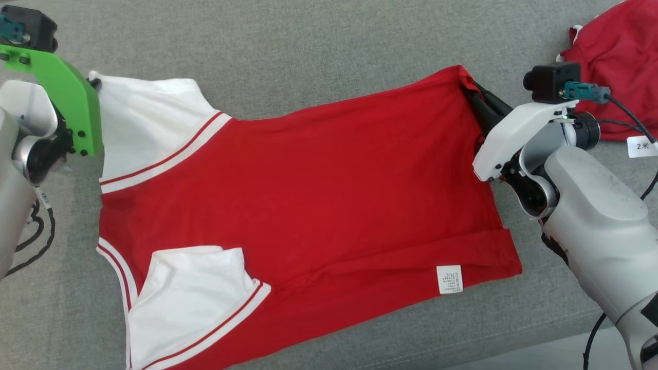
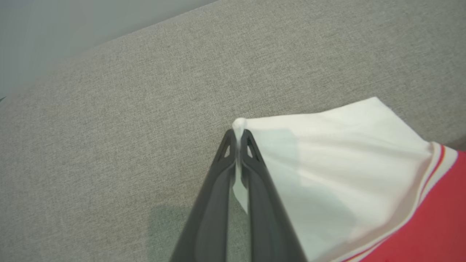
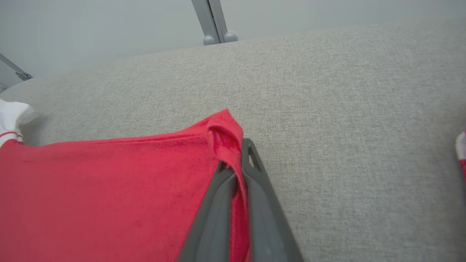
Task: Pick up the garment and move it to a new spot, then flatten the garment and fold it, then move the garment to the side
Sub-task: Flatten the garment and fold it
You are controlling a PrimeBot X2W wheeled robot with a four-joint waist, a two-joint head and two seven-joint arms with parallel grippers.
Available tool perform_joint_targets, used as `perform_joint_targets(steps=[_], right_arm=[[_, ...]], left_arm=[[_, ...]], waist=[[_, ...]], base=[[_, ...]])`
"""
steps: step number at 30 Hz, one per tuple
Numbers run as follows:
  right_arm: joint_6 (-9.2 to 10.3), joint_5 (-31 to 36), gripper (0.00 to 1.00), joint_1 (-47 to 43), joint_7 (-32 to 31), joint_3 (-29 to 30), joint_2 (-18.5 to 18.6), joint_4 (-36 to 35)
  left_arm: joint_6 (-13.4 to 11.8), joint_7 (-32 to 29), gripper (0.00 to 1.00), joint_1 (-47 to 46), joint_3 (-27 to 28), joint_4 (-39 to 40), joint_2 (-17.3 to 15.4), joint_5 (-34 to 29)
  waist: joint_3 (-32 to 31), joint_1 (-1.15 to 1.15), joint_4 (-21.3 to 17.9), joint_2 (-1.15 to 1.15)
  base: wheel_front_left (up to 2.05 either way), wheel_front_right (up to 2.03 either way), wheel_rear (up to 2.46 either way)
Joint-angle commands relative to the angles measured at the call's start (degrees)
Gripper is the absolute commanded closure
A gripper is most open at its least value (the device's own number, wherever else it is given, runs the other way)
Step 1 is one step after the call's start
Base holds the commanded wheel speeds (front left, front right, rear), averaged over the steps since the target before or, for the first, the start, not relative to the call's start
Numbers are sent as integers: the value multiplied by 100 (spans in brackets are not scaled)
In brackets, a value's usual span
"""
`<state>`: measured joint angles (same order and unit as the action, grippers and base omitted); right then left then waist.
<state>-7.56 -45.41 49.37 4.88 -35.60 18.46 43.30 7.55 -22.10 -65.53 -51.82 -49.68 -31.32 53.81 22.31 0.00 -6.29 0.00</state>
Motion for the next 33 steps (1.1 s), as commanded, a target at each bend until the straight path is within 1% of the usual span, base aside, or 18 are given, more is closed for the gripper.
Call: perform_joint_targets(steps=[1,5,11,18,20,24,28,33], right_arm=[[15,26,100,-72,97,-2,18,54],[14,-43,100,-281,290,-183,104,-9],[14,-249,100,-709,548,-344,333,-20],[14,-365,100,-1070,422,-696,698,-31],[14,-385,100,-1118,305,-844,816,-53],[14,-428,100,-1167,-74,-1179,1006,-90],[14,-498,100,-1136,-617,-1574,1180,-130],[13,-637,99,-1062,-1230,-2080,1380,-298]], left_arm=[[-15,0,100,137,-75,101,-66,81],[-15,-110,100,338,-324,572,-287,318],[-14,-415,100,668,-714,1568,-850,768],[-14,-1115,100,1081,-1045,2841,-1519,1412],[-13,-1402,100,1253,-1103,3179,-1678,1682],[-103,-1743,100,1584,-1199,3738,-1819,2073],[-236,-1857,100,1934,-1319,4179,-1869,2294],[-376,-1965,100,2223,-1514,4453,-1903,2339]], waist=[[-248,0,143,0],[-575,0,247,0],[-1042,0,445,0],[-1438,0,685,0],[-1543,0,741,0],[-1663,0,797,0],[-1698,0,791,0],[-1681,0,771,0]], base=[[0,0,0],[0,0,0],[0,0,0],[0,0,0],[0,0,0],[0,0,0],[0,0,0],[0,0,0]])
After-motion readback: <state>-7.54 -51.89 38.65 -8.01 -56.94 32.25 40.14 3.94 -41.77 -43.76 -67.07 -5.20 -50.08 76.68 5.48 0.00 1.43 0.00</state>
